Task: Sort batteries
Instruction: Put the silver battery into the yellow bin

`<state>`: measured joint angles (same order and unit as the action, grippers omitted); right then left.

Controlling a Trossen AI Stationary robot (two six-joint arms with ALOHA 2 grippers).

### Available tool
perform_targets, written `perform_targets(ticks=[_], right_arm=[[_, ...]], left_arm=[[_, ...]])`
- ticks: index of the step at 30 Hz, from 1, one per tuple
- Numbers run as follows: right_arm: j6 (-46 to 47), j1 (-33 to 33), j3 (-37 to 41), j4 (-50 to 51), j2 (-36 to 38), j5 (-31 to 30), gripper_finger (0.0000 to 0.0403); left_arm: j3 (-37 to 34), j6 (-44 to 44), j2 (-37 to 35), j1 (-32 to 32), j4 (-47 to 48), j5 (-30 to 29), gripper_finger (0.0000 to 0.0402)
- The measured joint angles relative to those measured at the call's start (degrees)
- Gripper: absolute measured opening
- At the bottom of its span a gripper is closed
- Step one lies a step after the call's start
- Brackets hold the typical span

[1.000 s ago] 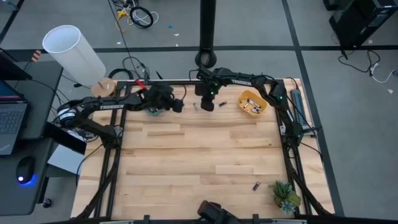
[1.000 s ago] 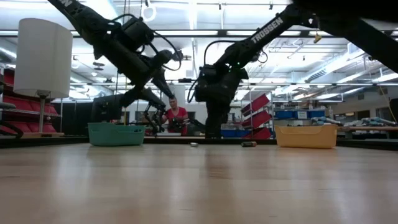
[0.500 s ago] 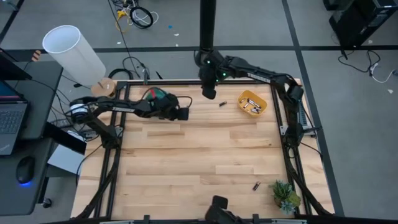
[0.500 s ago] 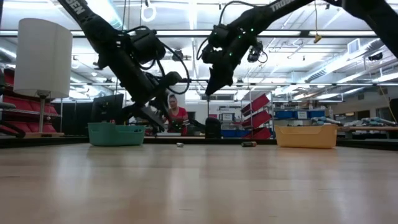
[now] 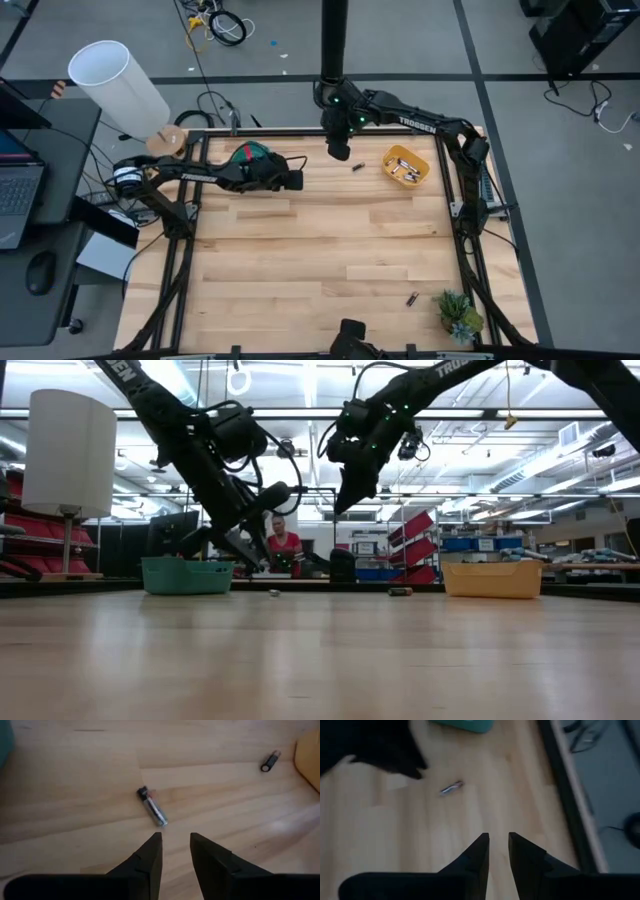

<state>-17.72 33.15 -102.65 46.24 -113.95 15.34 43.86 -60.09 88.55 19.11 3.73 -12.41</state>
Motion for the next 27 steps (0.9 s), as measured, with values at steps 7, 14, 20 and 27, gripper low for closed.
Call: perform_targets(ticks=[7, 14, 20, 27], right_arm=[[4.0, -0.7, 0.2, 2.7, -2.3, 9.5, 0.0087], [3.8, -7.5, 0.2, 3.8, -2.9, 5.2, 0.0084], [6.8, -9.9, 0.2, 2.2, -0.5, 0.3, 0.0068], [8.0, -8.3, 0.2, 7.1, 7.2, -9.1, 0.0044]], left_arm=[[3.6, 4.9, -1.1, -1.8, 1.0, -7.0, 0.0109], [3.5, 7.0, -0.6, -1.5, 7.5, -0.7, 0.0106], [6.0, 6.3, 0.3, -2.6, 9.0, 0.4, 0.0106], [12.8, 7.6, 0.5, -7.6, 18.0, -9.6, 0.0105]])
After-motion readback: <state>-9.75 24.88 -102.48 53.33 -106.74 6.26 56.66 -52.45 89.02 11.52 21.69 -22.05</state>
